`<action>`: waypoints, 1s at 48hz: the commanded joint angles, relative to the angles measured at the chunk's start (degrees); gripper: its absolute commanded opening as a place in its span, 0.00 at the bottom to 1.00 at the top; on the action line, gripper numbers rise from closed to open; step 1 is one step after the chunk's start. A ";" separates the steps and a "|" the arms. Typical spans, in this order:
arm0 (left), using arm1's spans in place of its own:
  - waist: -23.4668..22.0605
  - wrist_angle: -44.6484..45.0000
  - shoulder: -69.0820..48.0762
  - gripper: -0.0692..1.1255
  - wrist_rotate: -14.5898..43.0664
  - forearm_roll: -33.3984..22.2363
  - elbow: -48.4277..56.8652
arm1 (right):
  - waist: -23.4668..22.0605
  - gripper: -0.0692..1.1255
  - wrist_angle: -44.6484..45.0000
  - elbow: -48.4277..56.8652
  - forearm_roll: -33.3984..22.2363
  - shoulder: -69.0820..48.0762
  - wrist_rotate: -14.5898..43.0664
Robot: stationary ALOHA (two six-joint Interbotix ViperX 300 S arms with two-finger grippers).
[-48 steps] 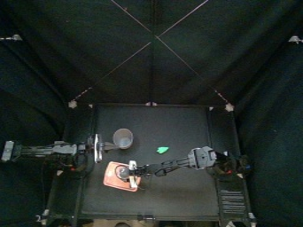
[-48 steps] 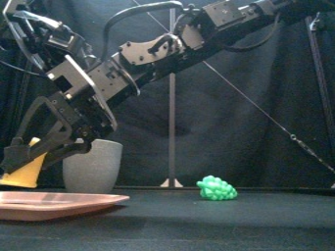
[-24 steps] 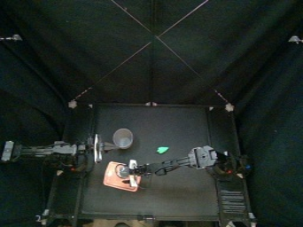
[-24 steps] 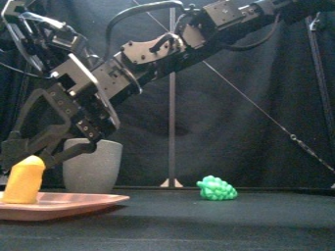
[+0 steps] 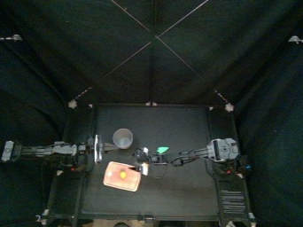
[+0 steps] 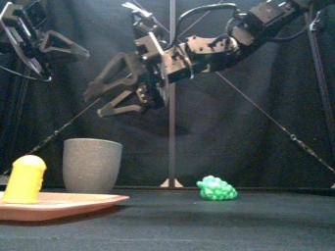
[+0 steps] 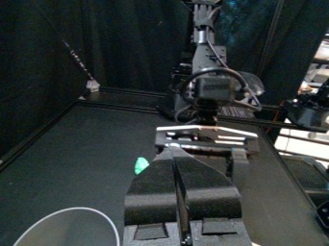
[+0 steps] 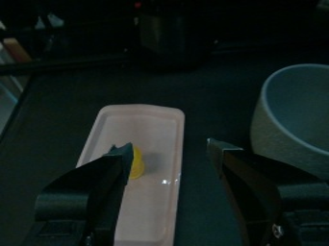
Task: Pick the yellow can then place it on the pink plate
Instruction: Drop yellow can on the pink plate and return to neutral
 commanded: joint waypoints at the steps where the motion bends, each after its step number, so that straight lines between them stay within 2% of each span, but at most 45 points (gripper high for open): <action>1: -0.09 -0.53 0.09 0.20 0.18 0.44 -0.70 | 0.18 0.85 -4.48 4.39 -1.41 -5.54 0.00; 27: -0.09 0.00 -0.09 0.20 0.09 1.93 -0.62 | -3.16 0.86 -13.36 23.91 -3.43 -22.32 -0.09; 48: 0.09 0.09 -0.09 0.20 0.00 1.76 -0.09 | -4.39 0.86 -14.94 25.84 -3.34 -24.70 0.00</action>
